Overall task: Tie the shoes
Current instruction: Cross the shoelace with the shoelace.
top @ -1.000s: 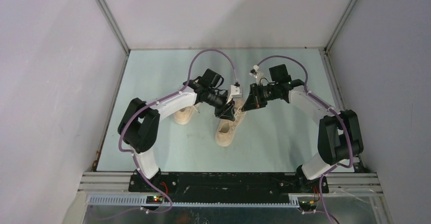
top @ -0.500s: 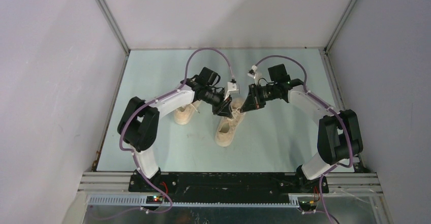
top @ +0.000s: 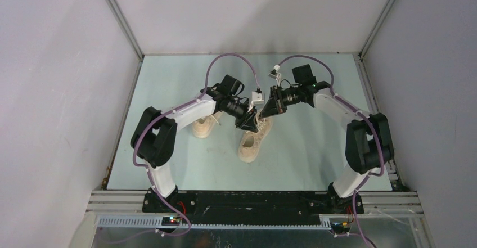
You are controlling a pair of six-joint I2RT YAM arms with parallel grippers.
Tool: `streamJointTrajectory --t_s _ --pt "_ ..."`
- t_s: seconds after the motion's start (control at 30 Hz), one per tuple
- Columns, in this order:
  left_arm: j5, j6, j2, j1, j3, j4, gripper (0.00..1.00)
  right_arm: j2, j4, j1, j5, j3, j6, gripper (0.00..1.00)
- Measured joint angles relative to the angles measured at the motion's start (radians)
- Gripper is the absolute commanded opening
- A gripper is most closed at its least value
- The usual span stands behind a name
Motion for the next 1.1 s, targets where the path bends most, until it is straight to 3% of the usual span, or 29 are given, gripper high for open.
streamJointTrajectory --t_s 0.23,0.67,0.8,0.97,1.1 --pt "0.031 0.011 0.0 0.0 -0.002 0.0 0.36 0.099 0.021 -0.001 -0.014 0.037 0.053 0.0" --pt "0.011 0.06 0.0 -0.02 -0.005 0.003 0.37 0.106 0.071 0.002 -0.032 0.05 0.128 0.0" --pt "-0.007 0.06 0.0 -0.028 -0.005 0.007 0.31 0.119 0.092 0.002 -0.046 0.05 0.158 0.0" --pt "-0.021 0.072 0.0 -0.026 -0.005 0.005 0.1 0.126 0.094 0.002 -0.053 0.05 0.176 0.0" --pt "-0.02 0.098 0.0 -0.026 -0.005 -0.011 0.01 0.128 0.098 0.002 -0.047 0.05 0.183 0.0"
